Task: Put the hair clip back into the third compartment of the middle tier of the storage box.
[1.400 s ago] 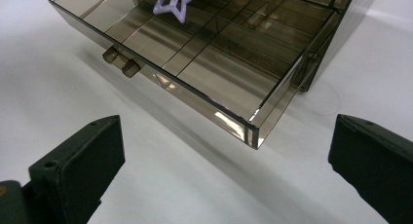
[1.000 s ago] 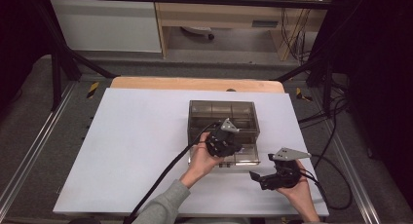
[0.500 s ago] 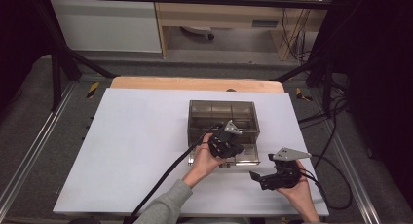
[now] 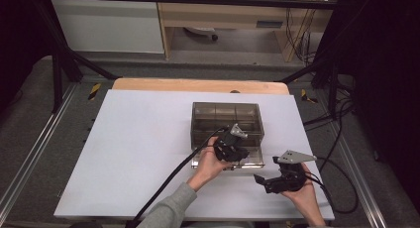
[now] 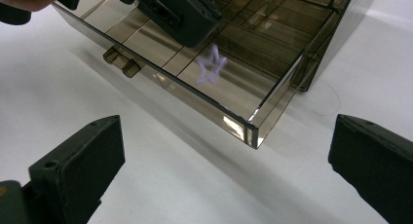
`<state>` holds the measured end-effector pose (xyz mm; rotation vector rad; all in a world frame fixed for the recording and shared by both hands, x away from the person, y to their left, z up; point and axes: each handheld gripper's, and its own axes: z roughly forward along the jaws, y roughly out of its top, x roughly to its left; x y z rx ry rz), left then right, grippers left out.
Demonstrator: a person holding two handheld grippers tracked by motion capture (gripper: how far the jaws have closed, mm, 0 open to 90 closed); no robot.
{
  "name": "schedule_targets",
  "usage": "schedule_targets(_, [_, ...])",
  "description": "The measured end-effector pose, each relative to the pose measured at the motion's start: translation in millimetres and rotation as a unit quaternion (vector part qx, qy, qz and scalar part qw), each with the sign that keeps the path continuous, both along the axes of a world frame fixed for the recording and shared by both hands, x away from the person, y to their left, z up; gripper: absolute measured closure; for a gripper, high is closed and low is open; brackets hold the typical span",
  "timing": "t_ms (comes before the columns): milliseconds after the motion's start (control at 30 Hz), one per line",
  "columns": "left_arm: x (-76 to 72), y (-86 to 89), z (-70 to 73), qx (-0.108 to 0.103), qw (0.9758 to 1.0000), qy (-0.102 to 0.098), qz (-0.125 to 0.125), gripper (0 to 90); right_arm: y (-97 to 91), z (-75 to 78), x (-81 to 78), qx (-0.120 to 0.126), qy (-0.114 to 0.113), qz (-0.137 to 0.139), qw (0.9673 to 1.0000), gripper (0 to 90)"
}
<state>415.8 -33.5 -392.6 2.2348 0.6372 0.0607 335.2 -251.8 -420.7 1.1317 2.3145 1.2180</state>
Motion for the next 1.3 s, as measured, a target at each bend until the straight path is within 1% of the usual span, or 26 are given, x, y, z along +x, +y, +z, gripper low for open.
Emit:
schedule_targets(67, [-0.6,1.2,1.6,-0.002,1.0000,-0.001,-0.001,76.1,0.1,0.0,-0.1,0.000,0.001,0.000,1.0000,0.6])
schedule_targets(133, [-1.5,3.0,4.4,-0.001,1.0000,-0.008,-0.001,73.0,0.0,0.1,0.0,0.000,0.000,0.000,1.0000,0.6])
schedule_targets(300, [-4.3,11.1,12.5,-0.003,0.9999,-0.016,-0.001,59.4,-0.1,0.2,0.0,0.001,0.000,0.000,1.0000,0.6])
schedule_targets(333, [-4.9,13.6,14.0,-0.006,0.9999,-0.016,-0.003,55.7,-0.1,0.3,-0.1,0.001,-0.001,0.000,1.0000,0.6])
schedule_targets(400, [-7.1,19.4,16.5,-0.014,0.9997,-0.021,-0.002,50.6,0.0,0.3,0.0,0.001,-0.001,0.000,1.0000,0.6])
schedule_targets(467, [-8.0,25.5,17.7,-0.020,0.9996,-0.021,0.000,45.2,0.0,0.3,0.0,0.001,0.000,-0.001,1.0000,0.6])
schedule_targets(567, [-8.6,34.9,18.9,-0.018,0.9996,-0.022,0.004,38.4,0.2,0.2,0.0,0.002,0.000,-0.001,1.0000,0.6])
schedule_targets(633, [-9.2,41.4,19.4,-0.021,0.9994,-0.024,0.008,34.6,0.3,0.1,0.0,0.002,0.000,-0.001,1.0000,0.6])
schedule_targets(733, [-10.9,51.4,20.9,-0.022,0.9992,-0.032,0.012,29.9,0.7,-0.2,0.1,0.001,0.000,-0.001,1.0000,0.6])
schedule_targets(767, [-11.5,53.6,21.2,-0.023,0.9991,-0.034,0.013,27.0,0.7,-0.3,0.2,0.001,0.001,-0.001,1.0000,0.6])
schedule_targets(967, [-16.2,72.6,25.4,-0.021,0.9987,-0.041,0.019,16.1,0.7,0.1,0.3,0.002,0.001,-0.001,1.0000,0.6])
schedule_targets(1033, [-17.6,77.1,26.7,-0.019,0.9984,-0.047,0.024,11.8,0.9,0.0,0.3,0.002,0.001,-0.001,1.0000,0.6])
schedule_targets(1133, [-19.8,86.6,28.8,-0.020,0.9980,-0.051,0.033,7.9,1.0,0.0,0.4,0.001,0.001,-0.001,1.0000,0.6])
schedule_targets(1233, [-21.8,93.3,28.9,-0.025,0.9978,-0.050,0.037,6.0,1.0,0.2,0.5,0.002,0.000,-0.001,1.0000,0.6])
schedule_targets(1300, [-23.0,98.2,29.1,-0.021,0.9978,-0.052,0.037,4.8,1.1,0.3,0.5,0.003,0.001,-0.001,1.0000,0.6])
